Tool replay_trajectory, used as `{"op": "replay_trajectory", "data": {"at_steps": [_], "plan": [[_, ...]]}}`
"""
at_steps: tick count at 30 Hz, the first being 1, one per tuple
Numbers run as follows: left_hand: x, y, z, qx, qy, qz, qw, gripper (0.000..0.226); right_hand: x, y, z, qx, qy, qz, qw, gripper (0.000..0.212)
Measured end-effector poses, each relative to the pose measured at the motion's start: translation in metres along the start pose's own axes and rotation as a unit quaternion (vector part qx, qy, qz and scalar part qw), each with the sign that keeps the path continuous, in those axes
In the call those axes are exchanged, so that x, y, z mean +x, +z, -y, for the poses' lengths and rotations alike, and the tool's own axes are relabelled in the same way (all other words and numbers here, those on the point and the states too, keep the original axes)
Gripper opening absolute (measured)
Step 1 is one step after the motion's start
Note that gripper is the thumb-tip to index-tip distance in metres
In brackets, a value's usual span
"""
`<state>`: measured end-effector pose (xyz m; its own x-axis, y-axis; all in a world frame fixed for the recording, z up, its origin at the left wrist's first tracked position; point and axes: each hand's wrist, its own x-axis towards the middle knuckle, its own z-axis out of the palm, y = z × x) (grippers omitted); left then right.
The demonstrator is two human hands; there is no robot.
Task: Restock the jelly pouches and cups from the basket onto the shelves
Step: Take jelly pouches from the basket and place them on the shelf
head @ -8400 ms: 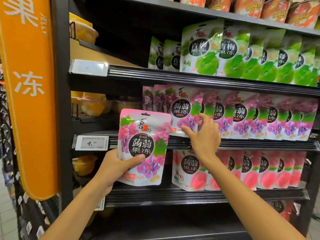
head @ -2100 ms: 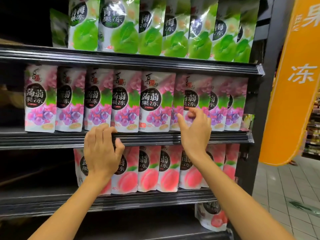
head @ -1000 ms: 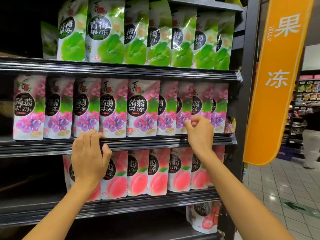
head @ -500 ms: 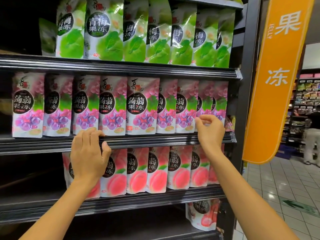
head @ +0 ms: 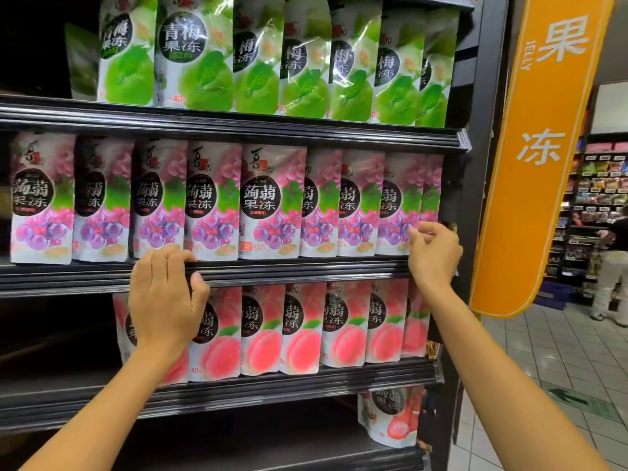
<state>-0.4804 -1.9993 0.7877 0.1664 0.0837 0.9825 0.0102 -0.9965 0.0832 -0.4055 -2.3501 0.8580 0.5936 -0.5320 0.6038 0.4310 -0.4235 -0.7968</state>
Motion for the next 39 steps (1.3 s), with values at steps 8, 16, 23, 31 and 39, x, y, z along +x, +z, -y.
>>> {"op": "replay_trajectory", "data": {"at_steps": [8,16,23,31,39], "plan": [[0.000,-0.003,0.000,-0.014,0.000,0.015,1.000,0.036,-0.006,-0.006,0.000,0.023,-0.008,0.011,1.000,0.023],[-0.008,-0.026,-0.005,-0.115,-0.021,0.017,0.993,0.026,-0.064,0.002,0.013,0.107,-0.057,0.006,0.993,0.012],[-0.069,-0.074,0.015,-0.178,-0.023,0.053,0.982,0.009,-0.195,0.028,0.021,0.161,-0.044,0.188,0.968,0.011],[-0.272,-0.149,0.109,-0.244,-0.156,0.345,0.893,0.013,-0.431,0.045,-0.069,0.029,0.121,0.396,0.910,0.010],[-0.512,-0.226,0.198,-0.195,-0.368,0.588,0.693,0.009,-0.653,0.018,-0.191,-0.177,0.320,0.557,0.745,0.011]]}}
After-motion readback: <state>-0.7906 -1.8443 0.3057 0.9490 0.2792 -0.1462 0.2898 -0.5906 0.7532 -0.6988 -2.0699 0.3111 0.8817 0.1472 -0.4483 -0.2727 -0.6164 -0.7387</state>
